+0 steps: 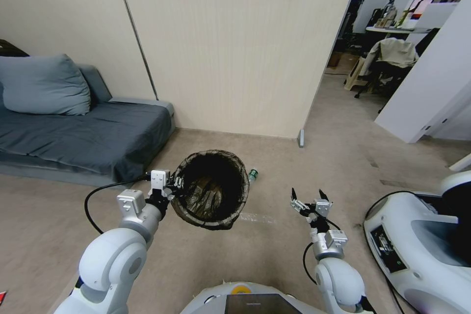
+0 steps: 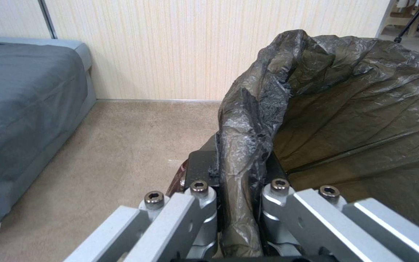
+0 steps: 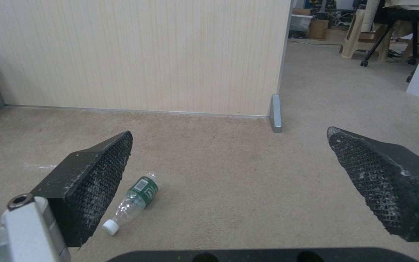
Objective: Pick up the trash bin, then pick up the garbage from the floor and place it into the trash bin.
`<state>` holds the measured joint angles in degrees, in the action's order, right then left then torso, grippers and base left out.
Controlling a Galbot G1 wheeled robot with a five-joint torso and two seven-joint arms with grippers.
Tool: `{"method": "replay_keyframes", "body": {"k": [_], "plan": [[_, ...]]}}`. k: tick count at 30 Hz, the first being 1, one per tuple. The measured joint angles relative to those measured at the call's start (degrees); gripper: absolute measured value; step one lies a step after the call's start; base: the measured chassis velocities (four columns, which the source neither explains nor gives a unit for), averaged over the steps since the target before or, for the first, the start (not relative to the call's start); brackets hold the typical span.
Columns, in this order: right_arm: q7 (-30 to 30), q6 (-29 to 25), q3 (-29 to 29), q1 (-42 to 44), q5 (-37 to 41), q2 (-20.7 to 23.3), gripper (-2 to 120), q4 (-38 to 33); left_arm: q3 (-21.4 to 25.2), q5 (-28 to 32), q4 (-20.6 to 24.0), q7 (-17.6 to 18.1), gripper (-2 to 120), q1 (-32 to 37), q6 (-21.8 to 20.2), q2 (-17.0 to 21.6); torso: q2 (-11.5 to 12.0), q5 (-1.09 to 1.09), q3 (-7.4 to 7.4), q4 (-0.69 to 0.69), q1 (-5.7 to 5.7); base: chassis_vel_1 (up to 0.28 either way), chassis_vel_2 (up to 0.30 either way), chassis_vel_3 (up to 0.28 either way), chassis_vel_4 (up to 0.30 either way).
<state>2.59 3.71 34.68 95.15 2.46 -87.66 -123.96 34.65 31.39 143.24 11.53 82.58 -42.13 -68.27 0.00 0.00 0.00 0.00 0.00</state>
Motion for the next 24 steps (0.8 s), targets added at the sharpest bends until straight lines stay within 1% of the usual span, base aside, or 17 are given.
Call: {"method": "replay_keyframes", "body": {"k": [24], "plan": [[-0.02,0.1,0.35,-0.41,0.06,0.13,100,0.35,0.23,0.0,0.0,-0.12,4,-0.36,0.0,-0.01,0.0,0.0,0.0,0.0,0.0,-0.084,0.09,0.086,-0.083]]}}
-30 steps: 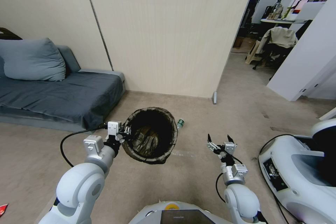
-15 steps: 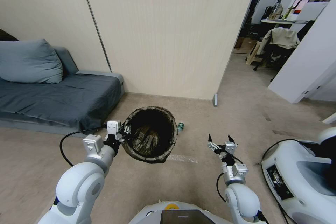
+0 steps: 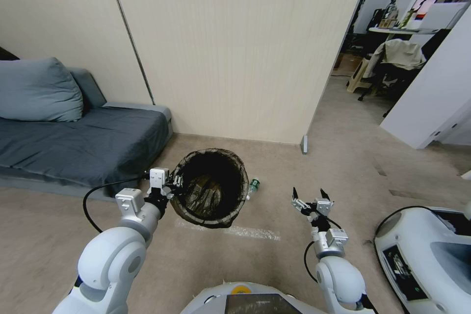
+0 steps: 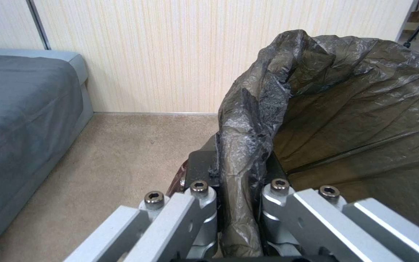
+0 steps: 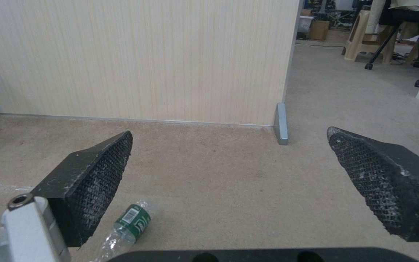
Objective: Pick up the trash bin, then pick up the garbage from the floor and place it into the trash bin.
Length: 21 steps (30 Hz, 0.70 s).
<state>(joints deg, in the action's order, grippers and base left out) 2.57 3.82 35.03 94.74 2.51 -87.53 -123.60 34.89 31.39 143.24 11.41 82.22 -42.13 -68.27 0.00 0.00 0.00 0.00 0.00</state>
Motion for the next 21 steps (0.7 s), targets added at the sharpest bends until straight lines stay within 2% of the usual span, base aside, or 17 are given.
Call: {"method": "replay_keyframes", "body": {"k": [21], "plan": [[-0.01,-0.3,0.06,0.19,-0.06,0.01,100,-0.34,0.13,-0.07,0.0,-0.07,4,-0.12,0.0,-0.01,0.0,0.0,0.0,-0.01,0.0,-0.083,0.081,0.084,-0.089]]}}
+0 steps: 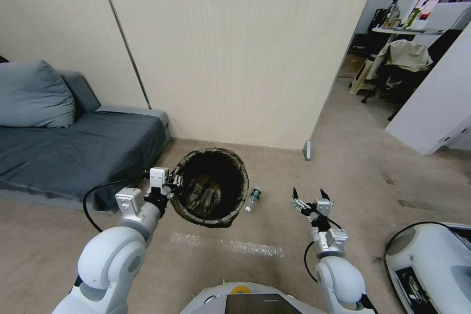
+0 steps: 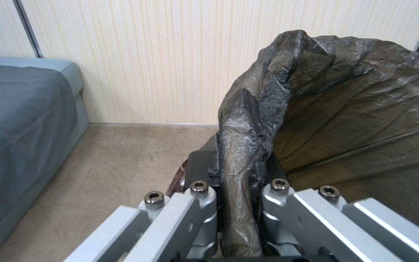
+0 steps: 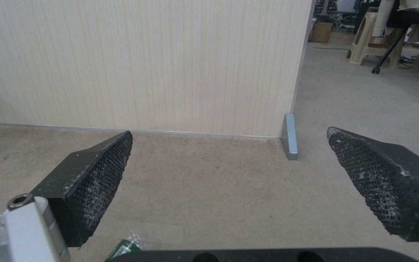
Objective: Pick up the trash bin, then pick up the garbage from the floor and place it into the trash bin.
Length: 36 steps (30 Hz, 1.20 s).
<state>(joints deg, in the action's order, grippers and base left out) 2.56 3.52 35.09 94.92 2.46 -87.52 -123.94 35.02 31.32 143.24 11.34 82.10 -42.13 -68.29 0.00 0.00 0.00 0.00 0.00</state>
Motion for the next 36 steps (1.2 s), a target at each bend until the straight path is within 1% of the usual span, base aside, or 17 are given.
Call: {"method": "replay_keyframes", "body": {"k": [6,10,12,13,14,17,18,19,20,21,22,25,27,29,30,34,36], "plan": [[0.98,0.79,-0.04,0.02,0.24,0.82,100,-0.66,0.03,-0.02,0.0,-0.04,4,0.13,0.0,0.0,0.0,0.0,0.0,0.01,0.0,-0.019,0.02,0.015,-0.014],[2.44,2.97,-0.48,-0.77,2.96,2.47,100,-1.37,0.19,-0.04,0.0,-0.04,4,0.11,0.0,0.19,0.0,0.0,0.0,0.01,0.0,0.0,0.0,0.0,0.0],[4.12,6.19,-0.73,-2.15,7.02,4.64,100,-2.18,0.22,-0.04,0.0,-0.03,4,-0.06,0.0,0.57,0.0,0.0,0.0,0.01,0.0,0.0,0.0,0.0,0.0],[6.13,10.18,-0.66,-3.95,10.8,6.7,100,-2.55,0.21,-0.04,0.0,-0.02,4,-0.21,0.0,0.88,0.0,0.0,0.0,0.02,0.0,0.0,0.0,0.0,0.0],[6.13,10.18,-0.66,-3.95,10.8,6.7,100,-2.55,0.21,-0.04,0.0,-0.02,4,-0.21,0.0,0.88,0.0,0.0,0.0,0.02,0.0,0.0,0.0,0.0,0.0],[12.43,22.5,0.18,-8.77,23.55,11.68,100,-2.6,0.01,-0.03,0.0,0.03,4,-0.46,0.0,1.36,0.0,-0.01,0.0,-0.02,0.0,0.0,0.0,0.0,0.0],[12.43,22.5,0.18,-8.77,23.55,11.68,100,-2.6,0.01,-0.03,0.0,0.03,4,-0.46,0.0,1.36,0.0,-0.01,0.0,-0.02,0.0,0.0,0.0,0.0,0.0],[14.35,26.34,0.88,-10.34,27.57,13.43,100,-2.31,-0.21,-0.03,-0.01,0.03,4,-0.87,0.0,1.58,0.0,-0.01,0.0,0.0,0.0,0.0,0.0,0.0,0.0],[15.26,28.05,1.11,-11.26,29.44,14.41,100,-1.86,-0.24,-0.03,-0.03,0.02,4,-0.95,0.0,1.65,0.0,0.0,0.0,0.04,0.0,0.0,0.0,0.0,0.0],[17.15,30.5,1.04,-13.45,33.57,16.39,100,-0.36,-0.2,0.01,-0.06,0.01,4,-0.86,0.0,1.68,0.0,0.0,0.0,0.02,0.0,0.0,0.0,0.0,0.0],[17.15,30.5,1.04,-13.45,33.57,16.39,100,-0.36,-0.2,0.01,-0.06,0.01,4,-0.86,0.0,1.68,0.0,0.0,0.0,0.02,0.0,0.0,0.0,0.0,0.0],[21.24,33.78,-0.62,-18.52,42.54,19.78,100,3.82,0.36,-0.37,-0.05,0.18,4,-0.29,0.0,1.53,0.0,-0.01,0.0,-0.01,0.0,0.0,0.0,0.0,0.0],[21.95,34.36,-1.12,-19.65,44.02,20.22,100,4.82,0.47,-0.4,-0.06,0.24,4,-0.2,0.0,1.52,0.0,-0.01,0.0,-0.01,0.0,0.0,0.0,0.0,0.0],[23.93,36.12,-3.13,-23.2,47.08,20.96,100,8.44,0.92,-0.42,-0.05,0.31,4,0.06,0.0,1.51,0.0,0.0,0.0,0.0,0.0,0.0,0.0,0.0,0.0],[23.93,36.12,-3.13,-23.2,47.08,20.96,100,8.44,0.92,-0.42,-0.05,0.31,4,0.06,0.0,1.51,0.0,0.0,0.0,0.0,0.0,0.0,0.0,0.0,0.0],[25.34,36.98,-6.96,-28.54,47.86,20.34,100,14.66,2.14,-0.38,-0.04,0.36,4,0.51,0.0,1.54,0.0,0.0,0.0,0.0,0.0,0.0,0.0,0.0,0.0],[25.61,36.96,-7.76,-29.52,48.18,19.93,100,15.78,2.36,-0.4,-0.04,0.37,4,0.65,0.0,1.47,0.0,0.0,0.0,0.0,0.0,0.0,0.0,0.0,0.0]]}}
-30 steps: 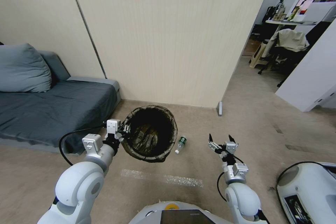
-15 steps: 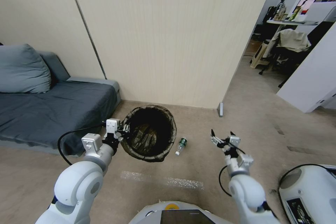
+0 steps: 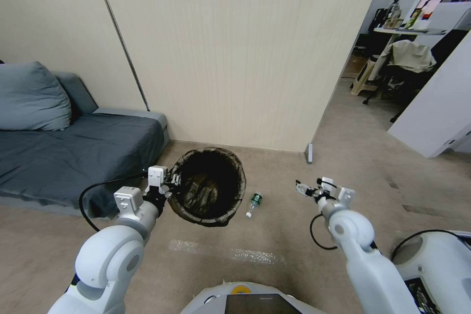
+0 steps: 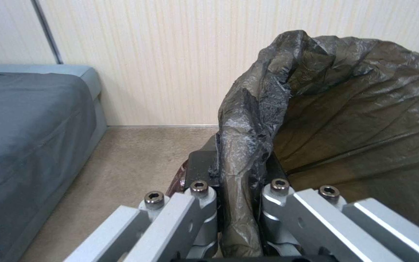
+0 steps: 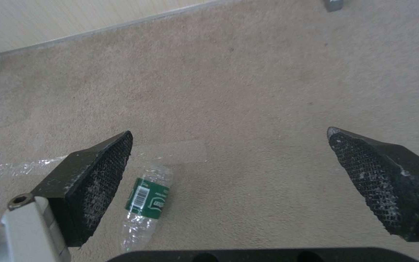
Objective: Pick up the trash bin, then pick up the garbage from the floor and place it into the trash bin.
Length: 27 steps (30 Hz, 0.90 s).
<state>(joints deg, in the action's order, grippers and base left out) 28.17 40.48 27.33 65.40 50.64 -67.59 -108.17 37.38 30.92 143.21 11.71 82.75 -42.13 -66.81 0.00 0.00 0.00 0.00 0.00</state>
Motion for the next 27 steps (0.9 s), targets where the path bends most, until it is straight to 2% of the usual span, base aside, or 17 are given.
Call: {"method": "replay_keyframes", "body": {"k": [6,10,12,27], "plan": [[1.56,-2.45,-3.47,-3.66,2.71,-4.49,100,5.77,0.5,-0.06,0.03,-0.07,4,0.26,0.0,-0.32,0.0,0.01,0.0,-0.01,0.0,0.0,0.0,0.0,0.0],[1.5,-3.38,-3.86,-4.46,3.0,-5.99,100,8.4,0.5,-0.07,0.03,-0.12,4,0.23,0.0,-0.32,0.0,0.01,0.0,-0.01,0.0,0.0,0.0,0.0,0.0],[0.8,-4.83,-4.21,-5.38,3.33,-7.56,100,12.33,0.33,-0.08,0.04,-0.15,4,0.12,0.0,-0.31,0.0,0.0,0.0,0.0,0.0,0.0,0.0,0.0,0.0],[0.39,-7.39,-5.77,-8.16,0.85,-12.74,100,25.62,-0.23,-0.16,-0.1,-0.28,4,-0.3,0.0,-0.41,0.0,0.0,0.0,0.0,0.0,0.0,0.0,0.0,0.0]]}}
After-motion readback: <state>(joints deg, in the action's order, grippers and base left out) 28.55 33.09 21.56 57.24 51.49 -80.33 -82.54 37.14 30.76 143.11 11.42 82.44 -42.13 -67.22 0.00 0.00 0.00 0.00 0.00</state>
